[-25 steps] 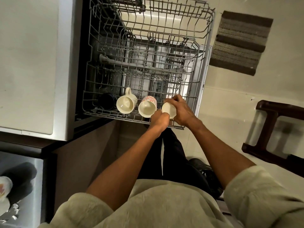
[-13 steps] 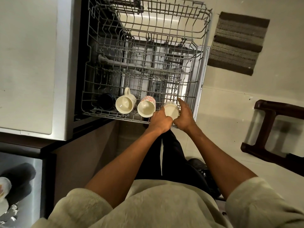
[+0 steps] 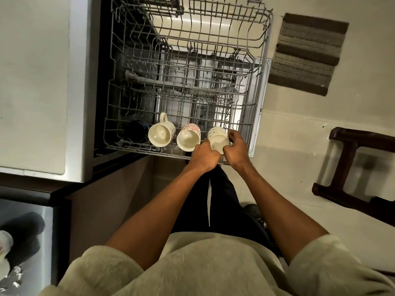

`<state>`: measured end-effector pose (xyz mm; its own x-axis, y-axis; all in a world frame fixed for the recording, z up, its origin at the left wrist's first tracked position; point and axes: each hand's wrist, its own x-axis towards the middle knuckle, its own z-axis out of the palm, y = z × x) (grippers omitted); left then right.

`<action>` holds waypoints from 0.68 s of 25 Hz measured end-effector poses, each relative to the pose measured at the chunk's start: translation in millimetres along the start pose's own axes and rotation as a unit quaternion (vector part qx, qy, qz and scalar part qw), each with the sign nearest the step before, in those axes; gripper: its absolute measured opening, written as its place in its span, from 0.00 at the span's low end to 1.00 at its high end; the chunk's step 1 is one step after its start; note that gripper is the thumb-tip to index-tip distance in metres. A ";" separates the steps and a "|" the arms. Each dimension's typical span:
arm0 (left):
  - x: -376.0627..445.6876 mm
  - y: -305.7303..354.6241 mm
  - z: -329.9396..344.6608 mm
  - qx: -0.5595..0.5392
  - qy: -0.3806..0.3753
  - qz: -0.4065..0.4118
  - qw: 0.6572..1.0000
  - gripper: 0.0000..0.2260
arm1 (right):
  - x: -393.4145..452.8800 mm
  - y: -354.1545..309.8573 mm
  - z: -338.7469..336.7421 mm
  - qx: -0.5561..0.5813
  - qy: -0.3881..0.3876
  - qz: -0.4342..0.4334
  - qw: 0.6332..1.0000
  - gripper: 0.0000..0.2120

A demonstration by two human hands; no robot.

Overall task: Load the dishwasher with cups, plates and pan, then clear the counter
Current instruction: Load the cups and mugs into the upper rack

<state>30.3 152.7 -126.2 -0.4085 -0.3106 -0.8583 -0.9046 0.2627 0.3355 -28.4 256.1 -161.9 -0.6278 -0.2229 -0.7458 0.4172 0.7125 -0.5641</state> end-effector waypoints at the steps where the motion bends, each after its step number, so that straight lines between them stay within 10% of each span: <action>1: -0.8 0.7 0.0 0.001 0.012 0.010 1.000 0.22 | -0.5 1.1 -0.4 0.000 0.002 0.006 1.000 0.29; 17: -7.7 -3.5 -0.2 0.028 0.004 0.070 0.997 0.29 | -13.4 -4.7 0.5 -0.023 -0.014 -0.008 1.000 0.33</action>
<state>36.6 153.9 -120.7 -0.5320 -0.2745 -0.8010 -0.8304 0.3539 0.4303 -21.6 255.5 -149.5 -0.6146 -0.2530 -0.7472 0.3764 0.7384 -0.5596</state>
